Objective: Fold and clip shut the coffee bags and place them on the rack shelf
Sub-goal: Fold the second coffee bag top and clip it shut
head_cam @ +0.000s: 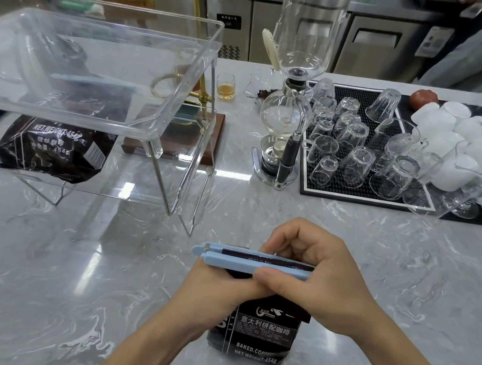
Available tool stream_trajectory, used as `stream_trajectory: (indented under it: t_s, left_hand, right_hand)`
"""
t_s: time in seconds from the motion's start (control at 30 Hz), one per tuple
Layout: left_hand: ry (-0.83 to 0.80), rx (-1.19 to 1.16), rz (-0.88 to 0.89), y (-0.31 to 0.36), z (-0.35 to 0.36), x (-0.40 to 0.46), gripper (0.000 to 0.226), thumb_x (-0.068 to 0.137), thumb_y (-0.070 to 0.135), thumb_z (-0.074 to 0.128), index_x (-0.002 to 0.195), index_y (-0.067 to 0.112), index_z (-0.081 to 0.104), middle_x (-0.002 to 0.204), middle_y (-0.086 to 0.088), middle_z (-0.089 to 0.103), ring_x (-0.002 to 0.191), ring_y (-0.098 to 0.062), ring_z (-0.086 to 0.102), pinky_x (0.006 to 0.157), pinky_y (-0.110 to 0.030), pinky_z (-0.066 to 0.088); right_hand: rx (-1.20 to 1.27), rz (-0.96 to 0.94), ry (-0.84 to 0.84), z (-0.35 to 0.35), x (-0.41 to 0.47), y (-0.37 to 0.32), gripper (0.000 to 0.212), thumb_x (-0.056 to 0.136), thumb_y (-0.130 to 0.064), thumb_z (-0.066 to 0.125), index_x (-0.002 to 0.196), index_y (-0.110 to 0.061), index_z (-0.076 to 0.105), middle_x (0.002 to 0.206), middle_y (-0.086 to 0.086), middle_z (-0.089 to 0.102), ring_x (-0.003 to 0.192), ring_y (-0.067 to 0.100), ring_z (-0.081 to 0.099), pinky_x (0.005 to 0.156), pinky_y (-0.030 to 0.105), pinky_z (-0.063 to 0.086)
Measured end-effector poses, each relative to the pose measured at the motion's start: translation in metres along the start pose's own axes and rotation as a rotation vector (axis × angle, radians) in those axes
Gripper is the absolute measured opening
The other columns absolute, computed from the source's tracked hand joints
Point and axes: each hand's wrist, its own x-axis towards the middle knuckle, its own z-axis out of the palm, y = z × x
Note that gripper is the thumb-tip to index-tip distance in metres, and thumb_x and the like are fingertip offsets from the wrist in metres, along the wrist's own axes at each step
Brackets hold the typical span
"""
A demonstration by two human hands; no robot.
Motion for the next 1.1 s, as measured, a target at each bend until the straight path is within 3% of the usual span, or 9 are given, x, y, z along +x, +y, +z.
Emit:
stream_trajectory:
  t_s: [0.17, 0.33, 0.53, 0.63, 0.77, 0.93, 1.1]
  left_hand:
    - [0.001, -0.014, -0.007, -0.002, -0.001, 0.001, 0.031, 0.060, 0.027, 0.084, 0.088, 0.016, 0.080, 0.090, -0.007, 0.081, 0.089, -0.017, 0.076, 0.080, -0.030, 0.060]
    - [0.006, -0.007, -0.003, -0.002, -0.001, 0.002, 0.029, 0.062, 0.024, 0.084, 0.089, 0.014, 0.080, 0.090, -0.007, 0.081, 0.088, -0.017, 0.076, 0.079, -0.030, 0.060]
    - [0.015, -0.006, 0.006, 0.001, 0.002, -0.002, 0.018, 0.067, 0.017, 0.084, 0.085, 0.016, 0.080, 0.084, -0.004, 0.081, 0.083, -0.013, 0.075, 0.072, -0.026, 0.059]
    - [0.022, 0.018, 0.043, 0.000, -0.002, -0.005, 0.032, 0.062, 0.021, 0.088, 0.091, 0.015, 0.075, 0.088, -0.007, 0.080, 0.085, -0.017, 0.075, 0.074, -0.029, 0.059]
    - [0.052, -0.152, 0.069, -0.002, -0.021, -0.013, 0.048, 0.061, 0.013, 0.085, 0.106, 0.018, 0.072, 0.099, -0.010, 0.079, 0.091, -0.018, 0.075, 0.075, -0.023, 0.058]
    - [0.127, -0.252, 0.146, -0.003, -0.028, -0.017, 0.049, 0.062, 0.041, 0.089, 0.104, 0.020, 0.076, 0.102, -0.013, 0.079, 0.095, -0.020, 0.074, 0.080, -0.023, 0.057]
    - [0.212, -0.241, 0.169, -0.005, -0.022, -0.018, 0.018, 0.076, 0.023, 0.072, 0.093, 0.024, 0.079, 0.090, -0.009, 0.080, 0.085, -0.016, 0.075, 0.079, -0.022, 0.059]
  right_hand:
    - [-0.001, -0.003, 0.001, 0.003, 0.002, -0.001, 0.024, 0.070, -0.010, 0.080, 0.084, -0.018, 0.063, 0.079, 0.008, 0.070, 0.066, 0.014, 0.064, 0.064, 0.023, 0.052]
    - [-0.011, -0.004, 0.017, 0.004, 0.003, 0.000, 0.023, 0.069, -0.011, 0.080, 0.082, -0.017, 0.062, 0.078, 0.010, 0.070, 0.069, 0.026, 0.065, 0.064, 0.029, 0.054]
    - [0.040, -0.003, 0.054, 0.004, 0.000, 0.000, 0.025, 0.068, -0.009, 0.081, 0.081, -0.012, 0.061, 0.076, 0.014, 0.069, 0.066, 0.023, 0.066, 0.062, 0.024, 0.052]
    - [0.041, 0.004, 0.074, 0.003, -0.001, 0.001, 0.025, 0.068, -0.008, 0.082, 0.081, -0.011, 0.061, 0.074, 0.013, 0.069, 0.064, 0.016, 0.066, 0.061, 0.021, 0.050]
    - [0.046, 0.008, 0.103, 0.002, -0.003, 0.001, 0.024, 0.068, -0.010, 0.082, 0.079, -0.014, 0.061, 0.076, 0.016, 0.069, 0.067, 0.030, 0.067, 0.061, 0.028, 0.052]
    - [0.052, 0.018, 0.101, 0.003, -0.002, 0.001, 0.025, 0.067, -0.009, 0.082, 0.079, -0.013, 0.060, 0.075, 0.017, 0.069, 0.065, 0.028, 0.066, 0.062, 0.032, 0.053]
    - [0.040, 0.023, 0.106, 0.003, -0.004, -0.001, 0.025, 0.066, -0.010, 0.082, 0.077, -0.015, 0.060, 0.075, 0.016, 0.069, 0.064, 0.016, 0.066, 0.062, 0.030, 0.053]
